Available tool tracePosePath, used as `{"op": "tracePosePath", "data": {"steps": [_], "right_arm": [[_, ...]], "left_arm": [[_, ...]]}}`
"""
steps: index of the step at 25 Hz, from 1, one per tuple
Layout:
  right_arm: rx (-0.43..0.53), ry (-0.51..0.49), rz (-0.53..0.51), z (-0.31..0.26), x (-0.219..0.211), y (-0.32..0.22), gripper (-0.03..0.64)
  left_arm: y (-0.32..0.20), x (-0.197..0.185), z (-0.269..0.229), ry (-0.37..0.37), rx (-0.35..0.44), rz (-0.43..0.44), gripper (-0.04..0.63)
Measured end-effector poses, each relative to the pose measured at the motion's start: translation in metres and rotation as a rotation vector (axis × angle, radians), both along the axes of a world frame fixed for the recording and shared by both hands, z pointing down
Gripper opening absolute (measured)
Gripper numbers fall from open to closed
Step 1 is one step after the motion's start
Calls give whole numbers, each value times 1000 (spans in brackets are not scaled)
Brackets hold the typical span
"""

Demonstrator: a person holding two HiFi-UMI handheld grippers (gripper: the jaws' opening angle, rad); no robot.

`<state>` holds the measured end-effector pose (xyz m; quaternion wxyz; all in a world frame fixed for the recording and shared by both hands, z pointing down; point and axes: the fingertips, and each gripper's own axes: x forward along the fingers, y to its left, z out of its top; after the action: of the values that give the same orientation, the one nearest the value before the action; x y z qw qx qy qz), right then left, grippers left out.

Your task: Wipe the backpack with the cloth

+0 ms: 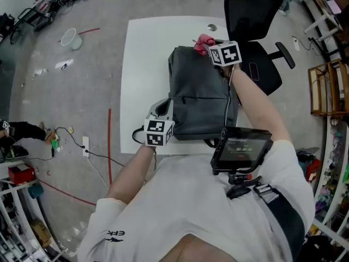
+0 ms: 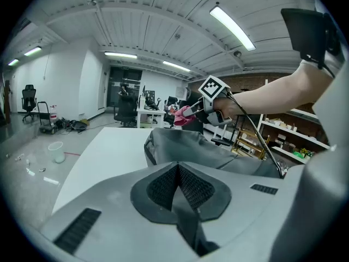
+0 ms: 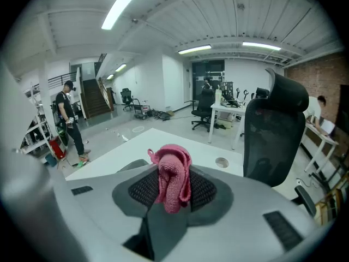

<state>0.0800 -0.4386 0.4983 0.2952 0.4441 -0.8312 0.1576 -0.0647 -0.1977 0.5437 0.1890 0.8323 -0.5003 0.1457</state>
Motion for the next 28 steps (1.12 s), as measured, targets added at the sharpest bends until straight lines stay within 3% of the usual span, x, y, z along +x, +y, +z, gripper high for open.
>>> {"op": "tracePosePath", "data": {"steps": [8, 15, 19, 23, 28], "right_arm": [[-46, 22, -53, 28, -28, -68, 129], [-147, 41, -226, 58, -72, -76, 129], [-224, 109, -340, 79, -91, -61, 129], [-283, 139, -368, 86, -86, -54, 129], [-330, 210, -364, 85, -50, -54, 129]], "left_arm": [[-29, -6, 7, -17, -55, -55, 3], [-42, -10, 16, -24, -96, -74, 3], [-39, -9, 22, -17, -115, -85, 3], [-38, -8, 25, -19, -123, -78, 3], [-36, -2, 28, -25, -135, -67, 3]]}}
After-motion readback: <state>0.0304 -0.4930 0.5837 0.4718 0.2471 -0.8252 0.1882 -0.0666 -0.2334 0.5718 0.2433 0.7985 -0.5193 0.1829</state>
